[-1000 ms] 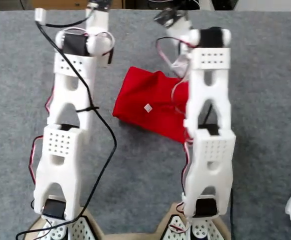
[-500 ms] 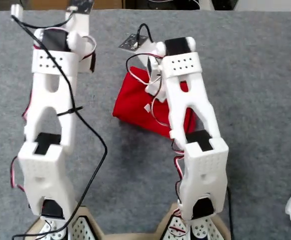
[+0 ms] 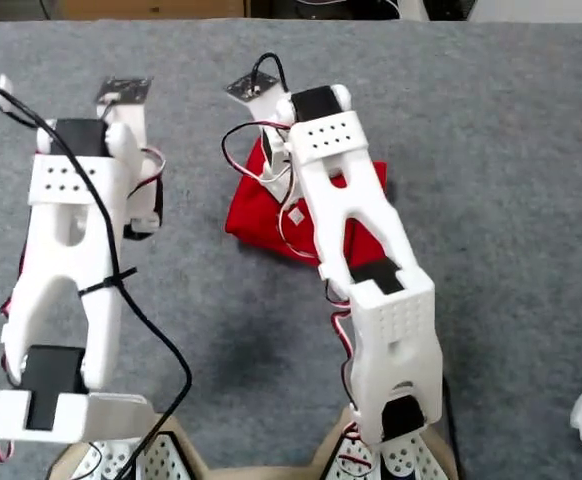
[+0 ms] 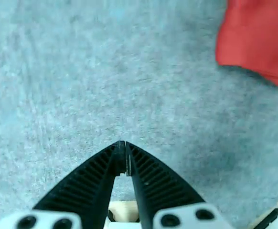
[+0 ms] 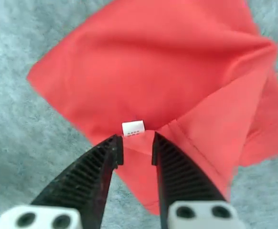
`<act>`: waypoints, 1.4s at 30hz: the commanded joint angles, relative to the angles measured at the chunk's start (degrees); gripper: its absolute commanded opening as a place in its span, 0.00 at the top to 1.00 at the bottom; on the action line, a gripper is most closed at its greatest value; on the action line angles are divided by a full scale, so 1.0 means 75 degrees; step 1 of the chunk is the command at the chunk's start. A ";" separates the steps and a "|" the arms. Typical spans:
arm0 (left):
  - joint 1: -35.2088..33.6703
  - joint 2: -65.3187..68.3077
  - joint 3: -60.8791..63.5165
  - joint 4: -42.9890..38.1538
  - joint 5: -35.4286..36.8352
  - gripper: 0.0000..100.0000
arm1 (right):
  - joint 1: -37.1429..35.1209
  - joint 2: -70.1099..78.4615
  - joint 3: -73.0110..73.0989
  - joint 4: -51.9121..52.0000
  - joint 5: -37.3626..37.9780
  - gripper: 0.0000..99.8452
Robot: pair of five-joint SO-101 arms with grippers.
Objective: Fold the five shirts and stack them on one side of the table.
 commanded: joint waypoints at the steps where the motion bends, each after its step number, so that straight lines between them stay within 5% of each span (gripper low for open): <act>1: -0.0469 -0.0381 0.0340 -0.0352 0.0047 0.98 | 0.0240 -0.0006 -0.0064 -0.0012 -0.0188 0.89; 14: -0.0738 -0.0369 0.0387 -0.0399 0.0047 0.98 | 0.0615 0.0053 -0.0381 -0.0035 -0.0023 0.78; 30: -0.0727 -0.0369 0.0399 -0.0387 0.0082 0.98 | 0.0627 0.0463 0.0170 -0.0434 0.0082 0.78; 42: -0.0727 -0.0369 0.0399 -0.0387 0.0082 0.98 | 0.1483 0.0897 -0.1119 -0.0539 0.0129 0.99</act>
